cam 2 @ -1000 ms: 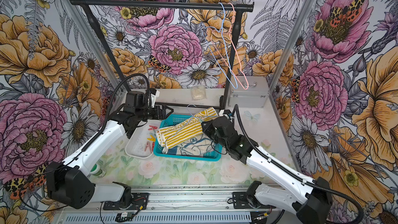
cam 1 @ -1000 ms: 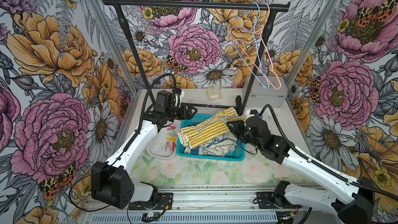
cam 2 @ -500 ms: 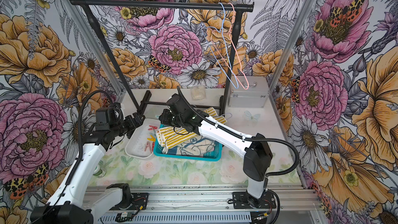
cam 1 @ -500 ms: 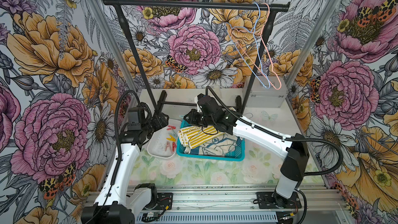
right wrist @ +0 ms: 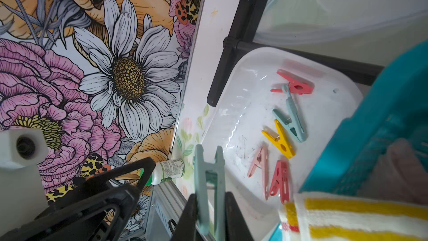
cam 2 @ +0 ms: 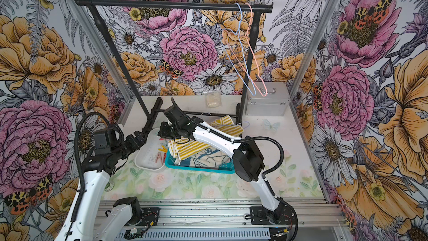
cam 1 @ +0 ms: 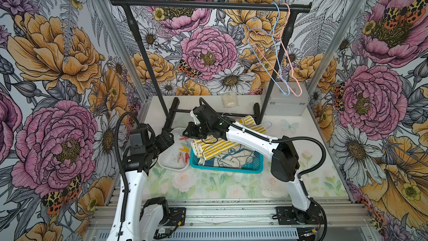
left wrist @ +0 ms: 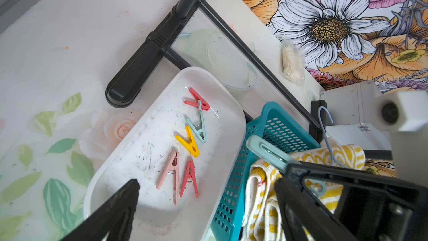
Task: Remove the clothespins securing towels to the hanger
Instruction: Place the clothespin in the storage box.
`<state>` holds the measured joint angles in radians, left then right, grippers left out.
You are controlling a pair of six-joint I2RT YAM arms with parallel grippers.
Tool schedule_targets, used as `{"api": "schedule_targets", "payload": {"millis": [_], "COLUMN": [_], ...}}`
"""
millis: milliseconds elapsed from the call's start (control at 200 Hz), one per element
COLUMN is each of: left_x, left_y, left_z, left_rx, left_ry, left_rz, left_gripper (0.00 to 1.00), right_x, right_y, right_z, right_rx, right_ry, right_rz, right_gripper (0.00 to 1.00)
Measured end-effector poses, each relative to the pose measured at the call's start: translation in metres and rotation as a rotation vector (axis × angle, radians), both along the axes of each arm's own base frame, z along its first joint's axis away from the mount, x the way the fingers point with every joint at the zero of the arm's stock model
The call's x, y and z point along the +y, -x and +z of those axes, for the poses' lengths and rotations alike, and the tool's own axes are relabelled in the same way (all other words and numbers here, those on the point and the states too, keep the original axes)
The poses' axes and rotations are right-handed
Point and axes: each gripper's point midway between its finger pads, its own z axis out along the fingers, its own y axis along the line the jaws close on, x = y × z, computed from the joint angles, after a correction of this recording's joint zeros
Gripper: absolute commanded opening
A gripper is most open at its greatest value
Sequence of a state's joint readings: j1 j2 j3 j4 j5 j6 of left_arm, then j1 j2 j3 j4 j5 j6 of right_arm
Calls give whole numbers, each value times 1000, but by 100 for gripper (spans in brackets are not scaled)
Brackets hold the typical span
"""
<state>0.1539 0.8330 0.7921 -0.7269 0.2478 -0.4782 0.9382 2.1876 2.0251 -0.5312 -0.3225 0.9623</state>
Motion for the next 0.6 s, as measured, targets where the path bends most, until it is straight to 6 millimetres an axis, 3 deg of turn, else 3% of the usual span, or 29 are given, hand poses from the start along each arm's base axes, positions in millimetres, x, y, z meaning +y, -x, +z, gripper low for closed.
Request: {"api": "schedule_targets", "payload": {"millis": [190,600], "left_x": [4,15], "left_y": [2,4], "left_z": [1,1], "left_rx": [-1,0], "left_ry": [-6,-33], "left_rz": [24,75], "left_gripper": [95,97], "right_x": [16,12], "right_y": [9,16], "right_z": [-15,-47], "right_rx": [35,84], "right_ry": [19,102], "right_rz": [45,50], "right_gripper": [21,21]}}
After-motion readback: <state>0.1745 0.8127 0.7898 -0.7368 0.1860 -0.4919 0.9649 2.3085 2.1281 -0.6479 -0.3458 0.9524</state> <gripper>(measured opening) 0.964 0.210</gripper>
